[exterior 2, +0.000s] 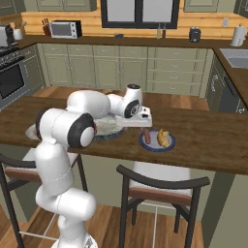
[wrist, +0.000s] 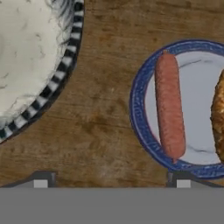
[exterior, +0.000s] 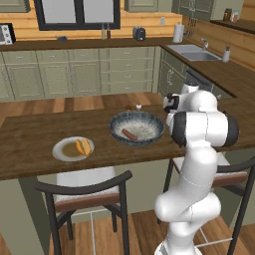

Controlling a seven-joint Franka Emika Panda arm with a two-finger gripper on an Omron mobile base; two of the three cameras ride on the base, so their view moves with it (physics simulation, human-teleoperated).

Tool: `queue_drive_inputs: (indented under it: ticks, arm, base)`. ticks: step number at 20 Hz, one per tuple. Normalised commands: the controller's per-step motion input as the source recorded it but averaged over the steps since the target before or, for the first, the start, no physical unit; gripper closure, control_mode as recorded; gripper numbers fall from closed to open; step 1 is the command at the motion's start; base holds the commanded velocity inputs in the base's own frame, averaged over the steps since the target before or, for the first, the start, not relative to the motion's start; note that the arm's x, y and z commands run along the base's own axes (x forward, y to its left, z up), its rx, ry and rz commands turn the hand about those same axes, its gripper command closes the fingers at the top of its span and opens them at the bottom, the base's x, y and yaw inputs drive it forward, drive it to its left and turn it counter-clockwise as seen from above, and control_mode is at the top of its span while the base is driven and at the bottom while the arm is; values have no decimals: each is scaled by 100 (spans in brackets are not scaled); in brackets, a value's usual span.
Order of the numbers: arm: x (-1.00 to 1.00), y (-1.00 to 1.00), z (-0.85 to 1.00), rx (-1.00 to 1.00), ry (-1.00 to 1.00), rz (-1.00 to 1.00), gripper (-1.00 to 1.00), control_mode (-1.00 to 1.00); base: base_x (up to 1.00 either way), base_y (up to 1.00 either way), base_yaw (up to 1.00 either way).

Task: Place one bun and one sausage from the bowl on each plate.

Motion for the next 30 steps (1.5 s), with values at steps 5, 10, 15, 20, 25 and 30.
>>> queue_drive_inputs:
  ticks: [5,10,15,20,25,30]
  arm:
    - [0,100,35,-2,2,0,-100,-100]
    - [12,100,12,0,8,0,-100,-100]
    - [22,87,0,0,3,0,-100,-100]
    - [38,41,0,0,0,0,-100,-100]
    - [40,38,-1,2,1,0,-100,-100]
    - [16,27,-18,0,0,0,-100,-100]
  base:
    - [0,0,0]
    - [0,0,0]
    - [0,0,0]
    - [0,0,0]
    - [0,0,0]
    - [0,0,0]
